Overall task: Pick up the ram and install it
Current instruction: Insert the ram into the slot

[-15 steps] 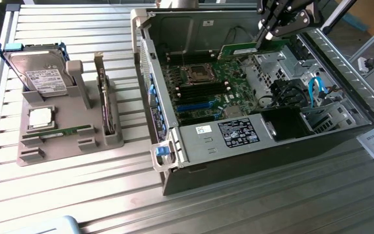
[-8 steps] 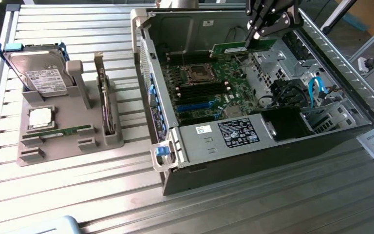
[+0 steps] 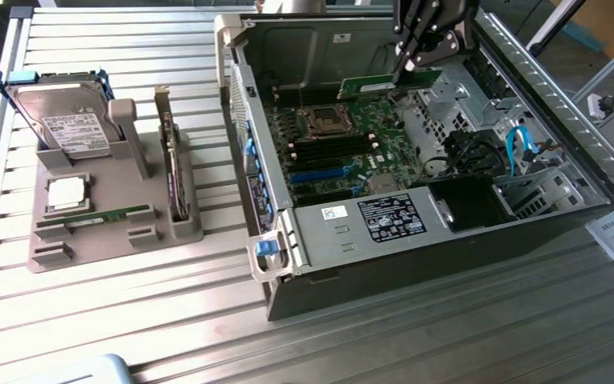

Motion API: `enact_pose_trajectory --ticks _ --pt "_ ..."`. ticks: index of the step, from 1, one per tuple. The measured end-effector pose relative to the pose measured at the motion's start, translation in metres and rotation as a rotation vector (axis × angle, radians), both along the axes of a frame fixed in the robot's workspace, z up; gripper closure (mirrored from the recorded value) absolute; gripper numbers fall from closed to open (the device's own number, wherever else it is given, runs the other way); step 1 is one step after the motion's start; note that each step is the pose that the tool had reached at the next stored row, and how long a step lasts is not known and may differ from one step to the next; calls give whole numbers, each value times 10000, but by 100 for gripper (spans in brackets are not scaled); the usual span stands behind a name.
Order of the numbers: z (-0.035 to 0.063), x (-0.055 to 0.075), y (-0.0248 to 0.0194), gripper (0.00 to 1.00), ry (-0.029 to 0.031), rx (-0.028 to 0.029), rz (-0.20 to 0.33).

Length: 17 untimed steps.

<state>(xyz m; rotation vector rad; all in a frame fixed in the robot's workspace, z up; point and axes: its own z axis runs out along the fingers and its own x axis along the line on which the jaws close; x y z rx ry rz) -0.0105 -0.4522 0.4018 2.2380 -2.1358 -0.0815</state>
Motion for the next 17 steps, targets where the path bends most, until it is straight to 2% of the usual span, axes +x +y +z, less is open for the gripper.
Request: enact_pose_trajectory --ticks 2,3,5,11,17 --pt "-50 0 29 87 1 -1 -1" --pt "-104 0 65 87 1 0 0" --pt "-167 0 110 87 1 0 0" --pt "-276 0 181 87 5 -1 0" --pt "-444 0 296 87 11 1 0"
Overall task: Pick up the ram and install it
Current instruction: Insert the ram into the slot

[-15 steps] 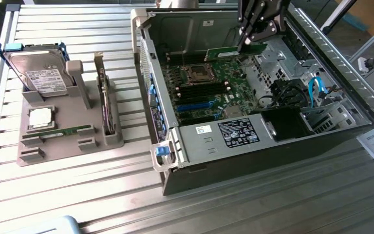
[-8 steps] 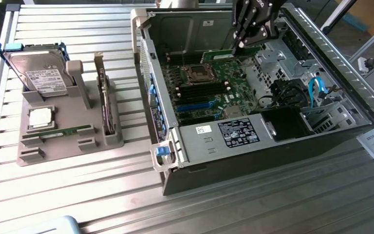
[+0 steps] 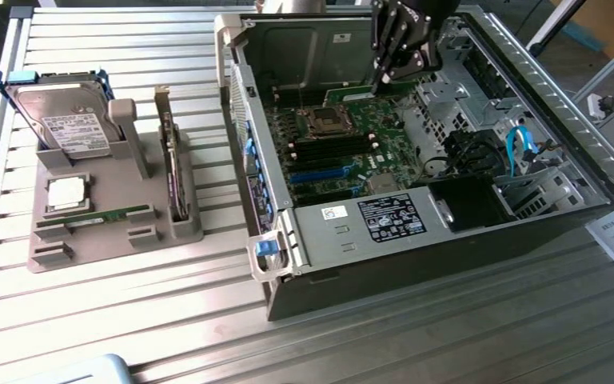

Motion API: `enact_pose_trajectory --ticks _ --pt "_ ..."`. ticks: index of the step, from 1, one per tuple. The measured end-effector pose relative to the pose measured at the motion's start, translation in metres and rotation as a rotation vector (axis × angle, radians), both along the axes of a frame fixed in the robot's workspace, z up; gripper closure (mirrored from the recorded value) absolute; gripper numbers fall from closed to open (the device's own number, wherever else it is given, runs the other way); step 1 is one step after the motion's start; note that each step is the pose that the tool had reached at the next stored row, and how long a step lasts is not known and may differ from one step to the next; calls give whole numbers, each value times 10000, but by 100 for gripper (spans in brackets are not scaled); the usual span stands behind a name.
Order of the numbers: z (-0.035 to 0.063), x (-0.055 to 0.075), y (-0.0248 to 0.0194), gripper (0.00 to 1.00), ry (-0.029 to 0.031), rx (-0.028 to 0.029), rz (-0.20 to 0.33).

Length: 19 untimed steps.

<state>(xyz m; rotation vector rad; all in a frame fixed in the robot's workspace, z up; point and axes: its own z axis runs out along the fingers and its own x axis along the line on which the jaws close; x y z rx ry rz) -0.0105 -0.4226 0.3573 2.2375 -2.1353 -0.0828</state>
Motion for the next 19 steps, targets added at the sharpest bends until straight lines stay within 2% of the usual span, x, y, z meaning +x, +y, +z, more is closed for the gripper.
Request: enact_pose_trajectory --ticks 4,6,8,11,15,19 --pt "-104 0 65 87 4 -1 0" --pt "-178 -1 121 87 5 -2 -1" --pt "-225 -3 151 87 4 -1 0" --pt "-294 -12 177 87 4 -1 1" --pt "-397 -70 189 87 5 -2 -34" --pt "-470 -107 213 87 3 -22 -415"
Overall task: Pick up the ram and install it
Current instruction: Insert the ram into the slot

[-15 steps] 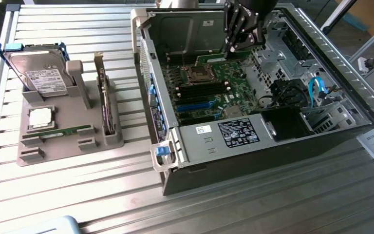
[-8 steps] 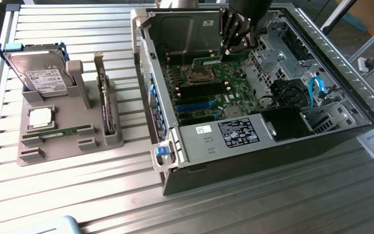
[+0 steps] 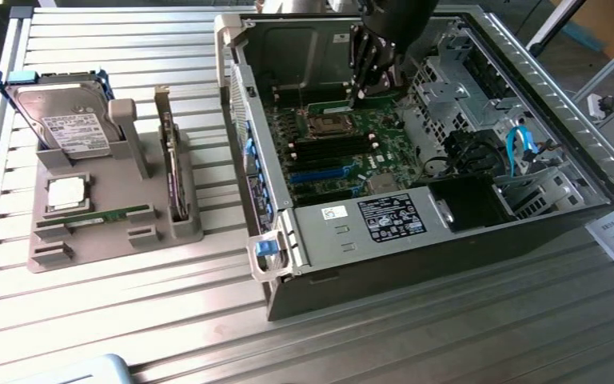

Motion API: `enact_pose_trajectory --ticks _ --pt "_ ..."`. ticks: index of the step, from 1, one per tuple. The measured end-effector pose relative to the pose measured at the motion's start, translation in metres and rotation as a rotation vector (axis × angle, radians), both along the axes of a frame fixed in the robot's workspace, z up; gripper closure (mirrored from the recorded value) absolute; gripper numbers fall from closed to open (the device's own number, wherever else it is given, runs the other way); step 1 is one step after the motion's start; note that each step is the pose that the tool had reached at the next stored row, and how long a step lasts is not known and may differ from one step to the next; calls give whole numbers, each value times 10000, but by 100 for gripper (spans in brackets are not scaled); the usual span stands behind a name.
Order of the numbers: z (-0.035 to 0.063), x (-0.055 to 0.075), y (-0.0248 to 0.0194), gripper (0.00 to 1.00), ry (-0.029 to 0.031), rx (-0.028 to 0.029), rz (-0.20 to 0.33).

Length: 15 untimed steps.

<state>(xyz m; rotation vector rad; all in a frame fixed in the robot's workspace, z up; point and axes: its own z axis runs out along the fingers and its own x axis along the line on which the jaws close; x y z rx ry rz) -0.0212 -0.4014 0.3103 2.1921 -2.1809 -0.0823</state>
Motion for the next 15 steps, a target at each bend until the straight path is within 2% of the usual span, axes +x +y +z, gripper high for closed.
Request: enact_pose_trajectory --ticks 2,5,10,13,15 --pt "-21 -1 1 87 0 -1 -164" --pt "-101 -11 1 87 0 0 -299" --pt "-207 -12 -19 87 1 -3 -432" --pt "-319 -12 -67 87 1 -5 -475" --pt "-382 -12 -70 87 0 -3 -480"
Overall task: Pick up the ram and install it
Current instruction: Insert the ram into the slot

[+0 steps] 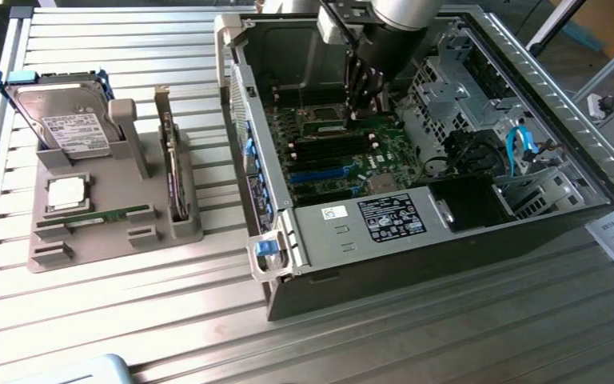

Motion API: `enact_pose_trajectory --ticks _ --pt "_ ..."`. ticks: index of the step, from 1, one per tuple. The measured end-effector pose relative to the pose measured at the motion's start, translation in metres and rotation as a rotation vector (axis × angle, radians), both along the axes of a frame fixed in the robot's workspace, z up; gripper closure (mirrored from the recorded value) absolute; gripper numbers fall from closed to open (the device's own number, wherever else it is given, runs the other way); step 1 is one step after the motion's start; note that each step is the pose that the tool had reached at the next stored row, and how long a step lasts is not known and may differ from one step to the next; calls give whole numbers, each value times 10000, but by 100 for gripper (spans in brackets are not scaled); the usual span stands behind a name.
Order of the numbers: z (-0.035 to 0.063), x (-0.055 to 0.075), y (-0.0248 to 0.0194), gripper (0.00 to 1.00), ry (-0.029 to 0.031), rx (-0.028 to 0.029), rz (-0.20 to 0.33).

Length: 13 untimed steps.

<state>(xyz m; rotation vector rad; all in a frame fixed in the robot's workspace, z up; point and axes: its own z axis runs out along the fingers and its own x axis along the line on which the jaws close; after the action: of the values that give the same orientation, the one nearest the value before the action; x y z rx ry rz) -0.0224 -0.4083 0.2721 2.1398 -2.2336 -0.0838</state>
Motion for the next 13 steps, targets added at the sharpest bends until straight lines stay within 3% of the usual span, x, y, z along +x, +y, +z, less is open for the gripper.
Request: enact_pose_trajectory --ticks 6,13 --pt "-218 -3 0 87 0 -3 -8" --pt "-313 -3 0 87 0 -4 -8"
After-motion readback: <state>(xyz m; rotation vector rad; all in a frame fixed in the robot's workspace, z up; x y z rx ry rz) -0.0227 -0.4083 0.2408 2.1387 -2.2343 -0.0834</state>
